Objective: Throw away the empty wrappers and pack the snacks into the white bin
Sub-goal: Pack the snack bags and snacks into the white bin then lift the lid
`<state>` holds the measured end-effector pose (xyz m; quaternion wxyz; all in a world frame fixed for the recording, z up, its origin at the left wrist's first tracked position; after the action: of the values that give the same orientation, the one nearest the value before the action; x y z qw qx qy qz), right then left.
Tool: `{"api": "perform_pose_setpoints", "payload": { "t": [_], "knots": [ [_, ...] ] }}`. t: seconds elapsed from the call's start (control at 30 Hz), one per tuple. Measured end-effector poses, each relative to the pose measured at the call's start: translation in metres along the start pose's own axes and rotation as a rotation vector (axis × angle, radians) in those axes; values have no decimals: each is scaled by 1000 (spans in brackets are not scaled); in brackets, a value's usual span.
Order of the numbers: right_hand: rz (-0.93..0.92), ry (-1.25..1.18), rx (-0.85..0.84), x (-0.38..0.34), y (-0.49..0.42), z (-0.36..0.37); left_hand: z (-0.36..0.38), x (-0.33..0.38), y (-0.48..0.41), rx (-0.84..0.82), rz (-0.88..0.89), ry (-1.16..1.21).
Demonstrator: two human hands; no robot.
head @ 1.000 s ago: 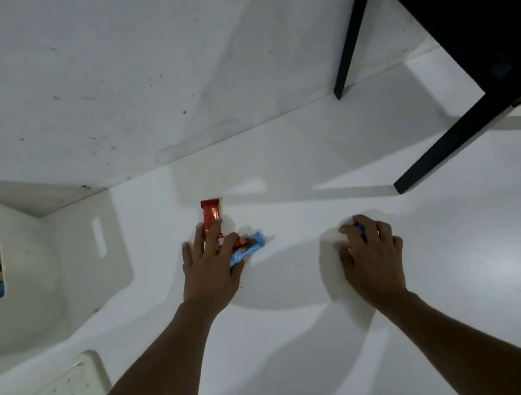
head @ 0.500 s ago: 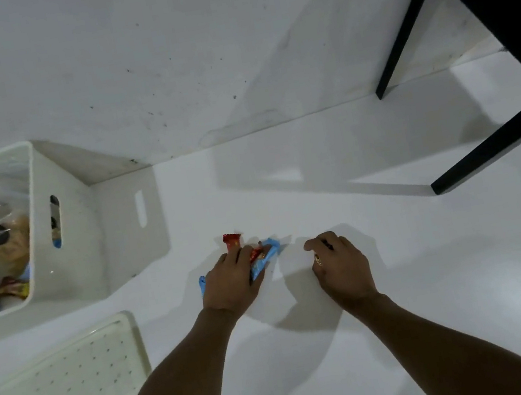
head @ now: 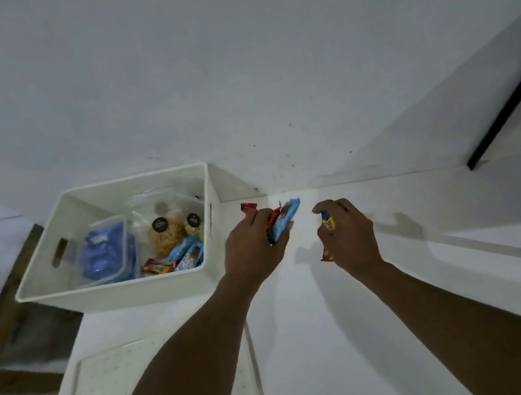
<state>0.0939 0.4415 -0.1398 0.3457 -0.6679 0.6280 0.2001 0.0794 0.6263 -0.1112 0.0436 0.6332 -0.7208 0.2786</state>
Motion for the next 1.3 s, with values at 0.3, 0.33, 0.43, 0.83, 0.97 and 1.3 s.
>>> {"api": "perform_pose_setpoints", "payload": {
  "t": [0.3, 0.33, 0.43, 0.83, 0.97, 1.3],
  "knots": [
    [-152, -196, 13, -221, -27, 85, -149, -188, -4, 8, -545, 74],
    [-158, -198, 6, -232, -26, 98, -150, -206, 1, -12, -590, 97],
    [-137, -177, -15, -250, -24, 134, -146, -245, 11, -42, -684, 195],
    [57, -164, -241, -225, -29, 222, -60, -288, 6, -658, -593, 290],
    [69, -84, -237, -221, -19, 221, -72, -290, 10, -635, -543, 344],
    [44, -117, -126, -243, 59, 185, -183, -276, 72, -30, -500, 260]
  ]
}}
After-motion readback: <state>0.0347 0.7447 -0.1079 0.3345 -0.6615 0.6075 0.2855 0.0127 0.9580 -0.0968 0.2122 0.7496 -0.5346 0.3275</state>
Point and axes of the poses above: each hand's wrist, its own y-axis away from the middle knuckle, its own z-axis out of the palm, x = y × z, the point moved 10 cm from there along -y, towards the middle knuckle
